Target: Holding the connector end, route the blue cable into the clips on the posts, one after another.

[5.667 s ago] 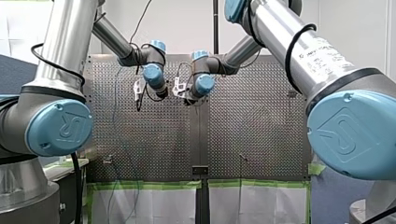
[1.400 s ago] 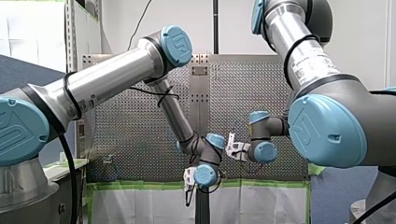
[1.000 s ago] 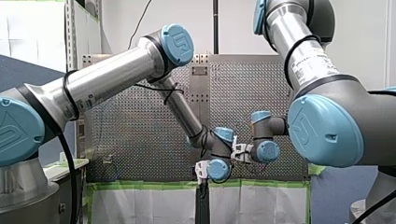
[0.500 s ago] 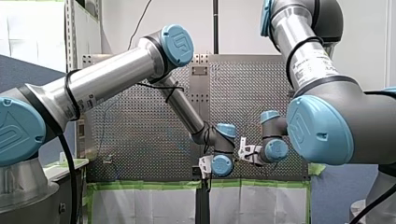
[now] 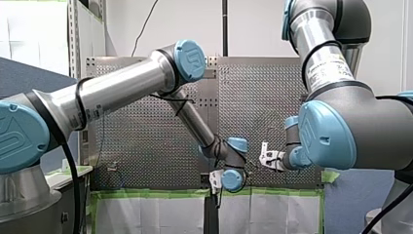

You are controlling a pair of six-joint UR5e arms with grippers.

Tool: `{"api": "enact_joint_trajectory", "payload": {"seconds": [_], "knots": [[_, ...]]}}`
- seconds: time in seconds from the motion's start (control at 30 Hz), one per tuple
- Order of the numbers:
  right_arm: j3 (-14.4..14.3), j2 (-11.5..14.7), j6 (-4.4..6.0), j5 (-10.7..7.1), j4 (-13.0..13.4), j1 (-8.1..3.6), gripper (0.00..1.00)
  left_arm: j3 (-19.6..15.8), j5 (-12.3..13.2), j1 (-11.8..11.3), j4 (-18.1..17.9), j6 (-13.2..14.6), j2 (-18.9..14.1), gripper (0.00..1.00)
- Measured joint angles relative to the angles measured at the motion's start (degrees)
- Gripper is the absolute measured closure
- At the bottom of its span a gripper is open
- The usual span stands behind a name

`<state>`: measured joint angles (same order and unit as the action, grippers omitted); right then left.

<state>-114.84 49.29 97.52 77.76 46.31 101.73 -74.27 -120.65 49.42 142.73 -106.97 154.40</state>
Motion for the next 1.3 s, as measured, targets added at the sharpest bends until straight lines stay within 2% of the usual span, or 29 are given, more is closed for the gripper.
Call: {"api": "enact_joint_trajectory", "payload": {"seconds": [0.17,0.33,0.43,0.53,0.67,0.8,1.0,1.17,1.3], "knots": [[0.0,-1.52,0.09,-0.19,0.99,-0.37,1.0,2.56,-0.67,0.46,-0.34,-0.55,1.39,1.0],[0.02,-4.24,0.3,-0.44,3.35,-0.85,1.0,4.26,-1.19,0.73,-1.33,-1.09,1.6,1.0],[0.19,-5.33,1.15,-0.78,4.87,-1.24,1.0,4.48,-1.31,0.78,-1.78,-1.24,1.61,1.0],[0.47,-5.69,2.42,-1.15,6.23,-1.81,1.0,5.11,-1.32,1.06,-2.0,-1.58,1.63,1.0],[1.34,-5.79,3.11,-1.7,6.92,-2.41,1.0,6.51,-1.16,1.69,-1.91,-1.79,2.0,1.0],[2.04,-5.87,3.28,-2.27,7.08,-2.95,1.0,8.52,-0.8,2.12,-0.42,-1.82,3.69,1.0],[2.26,-5.98,2.98,-2.43,7.38,-3.61,1.0,11.3,-1.04,2.42,1.54,-1.84,5.19,1.0],[2.4,-6.1,3.09,-2.75,8.24,-3.98,1.0,11.74,-1.65,2.42,1.68,-2.01,5.3,1.0],[3.14,-6.84,3.26,-3.75,8.3,-4.09,1.0,11.78,-2.25,2.33,1.69,-2.23,5.31,1.0]]}}
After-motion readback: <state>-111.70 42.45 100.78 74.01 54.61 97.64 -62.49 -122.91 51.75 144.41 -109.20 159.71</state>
